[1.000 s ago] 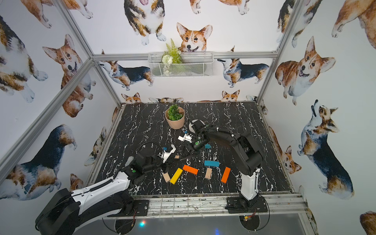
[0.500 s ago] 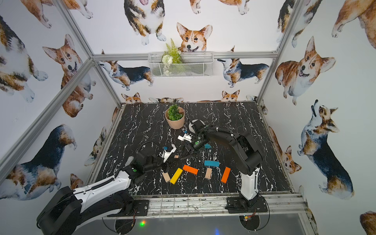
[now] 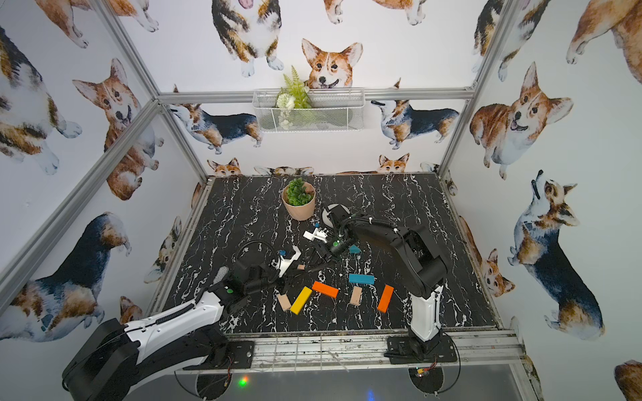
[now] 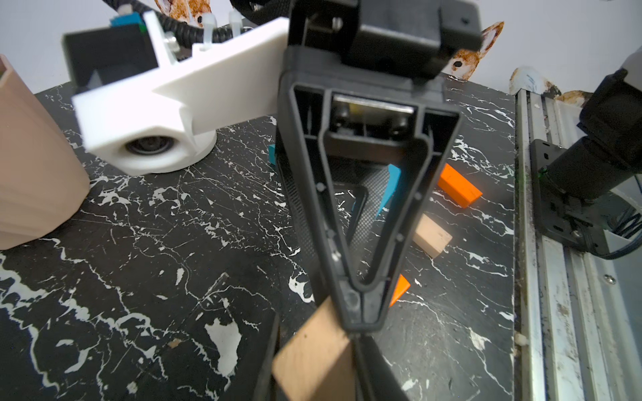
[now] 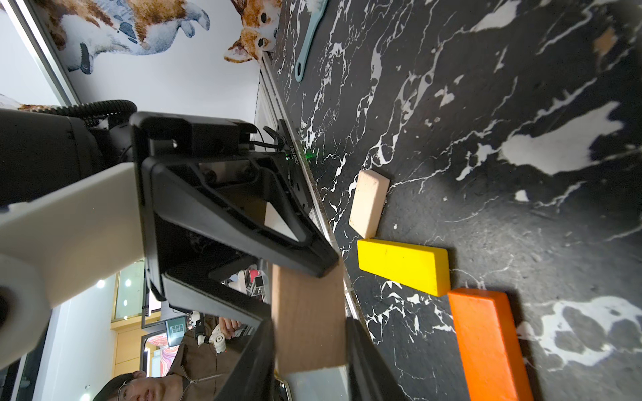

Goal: Assemble a carrot with building blocks
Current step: Place the building block at the center of the board.

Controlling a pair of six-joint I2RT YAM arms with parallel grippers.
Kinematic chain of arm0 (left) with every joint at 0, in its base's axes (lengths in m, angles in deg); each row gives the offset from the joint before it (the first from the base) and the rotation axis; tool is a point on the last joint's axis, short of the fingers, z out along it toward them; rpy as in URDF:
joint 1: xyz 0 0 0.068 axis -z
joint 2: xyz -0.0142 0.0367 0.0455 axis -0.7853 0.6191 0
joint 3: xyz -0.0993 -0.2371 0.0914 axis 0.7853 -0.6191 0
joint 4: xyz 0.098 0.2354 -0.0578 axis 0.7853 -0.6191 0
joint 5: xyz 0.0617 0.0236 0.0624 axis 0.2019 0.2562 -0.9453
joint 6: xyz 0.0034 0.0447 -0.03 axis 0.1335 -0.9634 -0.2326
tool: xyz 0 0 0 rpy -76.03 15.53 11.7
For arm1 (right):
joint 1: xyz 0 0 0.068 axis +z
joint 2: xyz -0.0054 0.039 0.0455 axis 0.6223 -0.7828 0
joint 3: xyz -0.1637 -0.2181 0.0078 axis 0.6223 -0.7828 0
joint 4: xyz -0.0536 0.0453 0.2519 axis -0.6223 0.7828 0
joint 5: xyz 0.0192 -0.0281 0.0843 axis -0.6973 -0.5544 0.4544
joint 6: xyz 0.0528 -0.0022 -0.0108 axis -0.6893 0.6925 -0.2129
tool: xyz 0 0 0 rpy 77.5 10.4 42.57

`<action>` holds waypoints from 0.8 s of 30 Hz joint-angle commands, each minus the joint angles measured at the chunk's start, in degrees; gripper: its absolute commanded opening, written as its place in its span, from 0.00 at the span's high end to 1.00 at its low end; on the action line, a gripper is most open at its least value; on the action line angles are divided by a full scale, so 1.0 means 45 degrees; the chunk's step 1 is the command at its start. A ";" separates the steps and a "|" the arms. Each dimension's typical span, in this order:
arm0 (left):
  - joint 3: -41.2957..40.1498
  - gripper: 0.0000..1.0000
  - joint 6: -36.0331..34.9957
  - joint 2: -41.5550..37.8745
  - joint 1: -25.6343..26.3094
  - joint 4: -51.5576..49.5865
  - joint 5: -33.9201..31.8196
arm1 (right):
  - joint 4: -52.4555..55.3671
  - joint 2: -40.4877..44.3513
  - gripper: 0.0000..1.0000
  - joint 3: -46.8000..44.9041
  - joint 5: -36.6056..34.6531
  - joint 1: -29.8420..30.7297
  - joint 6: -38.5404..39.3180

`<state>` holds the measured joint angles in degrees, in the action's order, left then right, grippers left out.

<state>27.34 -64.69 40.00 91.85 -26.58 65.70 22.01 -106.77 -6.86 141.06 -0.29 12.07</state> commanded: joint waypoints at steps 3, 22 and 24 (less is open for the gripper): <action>0.0072 0.87 -0.0105 -0.0169 0.0010 0.1202 0.0121 | -0.0287 0.0041 0.57 -0.0081 -0.0064 -0.0021 -0.0003; -0.0011 0.88 -0.0137 0.0138 0.0000 0.1315 -0.0596 | -0.1406 0.2407 0.01 -0.1582 -0.1273 -0.1832 -0.0953; 0.0007 0.89 0.0071 0.0589 0.0006 0.1687 -0.0990 | -0.1220 0.2896 0.01 -0.1749 -0.1931 -0.2126 -0.0790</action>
<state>27.31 -64.71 40.55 91.89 -22.89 63.79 17.20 -96.72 -13.70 136.86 -8.14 8.64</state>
